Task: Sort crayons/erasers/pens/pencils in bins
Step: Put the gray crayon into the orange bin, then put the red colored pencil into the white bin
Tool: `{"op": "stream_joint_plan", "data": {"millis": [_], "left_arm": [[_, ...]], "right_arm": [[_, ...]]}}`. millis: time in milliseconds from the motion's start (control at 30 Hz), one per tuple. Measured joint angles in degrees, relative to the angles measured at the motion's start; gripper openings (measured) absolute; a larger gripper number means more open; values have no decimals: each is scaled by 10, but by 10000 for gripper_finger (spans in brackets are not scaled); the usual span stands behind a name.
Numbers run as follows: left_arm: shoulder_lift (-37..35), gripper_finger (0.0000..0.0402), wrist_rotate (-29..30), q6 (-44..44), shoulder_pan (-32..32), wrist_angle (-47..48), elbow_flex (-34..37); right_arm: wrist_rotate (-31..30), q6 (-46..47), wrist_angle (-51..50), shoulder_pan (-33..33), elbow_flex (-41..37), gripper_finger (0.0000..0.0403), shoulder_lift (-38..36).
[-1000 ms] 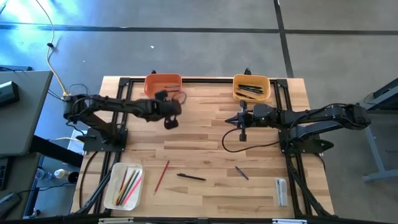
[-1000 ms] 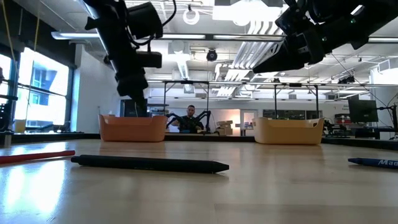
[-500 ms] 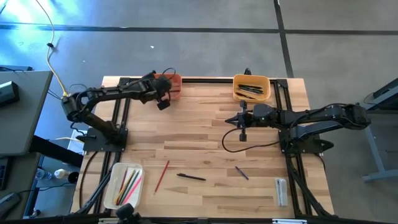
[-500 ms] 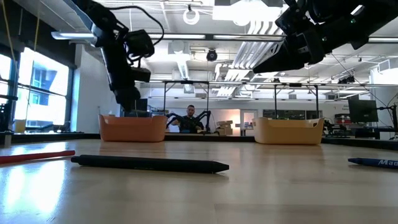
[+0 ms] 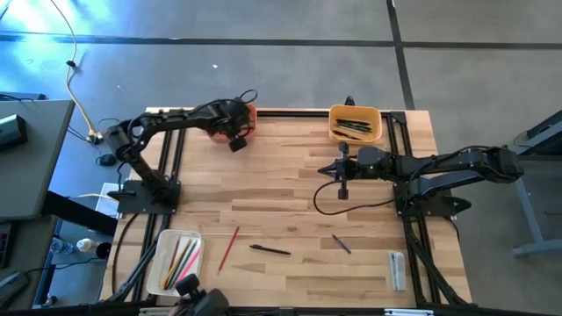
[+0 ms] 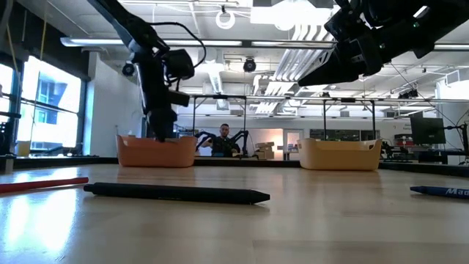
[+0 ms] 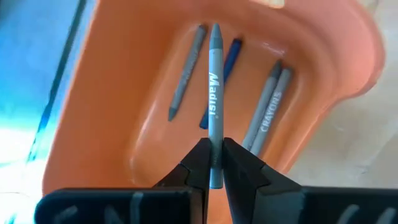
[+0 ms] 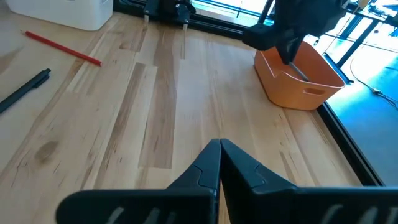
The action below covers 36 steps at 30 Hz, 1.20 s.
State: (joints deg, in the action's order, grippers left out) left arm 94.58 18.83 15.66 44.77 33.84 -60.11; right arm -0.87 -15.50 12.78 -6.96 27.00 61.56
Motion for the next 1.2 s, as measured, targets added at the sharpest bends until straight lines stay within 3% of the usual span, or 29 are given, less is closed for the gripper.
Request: {"op": "stream_joint_plan", "data": {"millis": [367, 833, 1067, 1200], "left_arm": [[51, 27, -2, 0, 1, 50, -31], [47, 86, 63, -11, -18, 89, -52], [18, 58, 62, -20, -80, 137, -78], [-11, 30, 33, -59, -133, 155, -79]], "right_arm": [[0, 0, 0, 0, 0, 0, 0], [0, -4, 0, 0, 0, 0, 0], [0, -6, 0, 0, 0, 0, 0], [0, -6, 0, 0, 0, 0, 0]]}}
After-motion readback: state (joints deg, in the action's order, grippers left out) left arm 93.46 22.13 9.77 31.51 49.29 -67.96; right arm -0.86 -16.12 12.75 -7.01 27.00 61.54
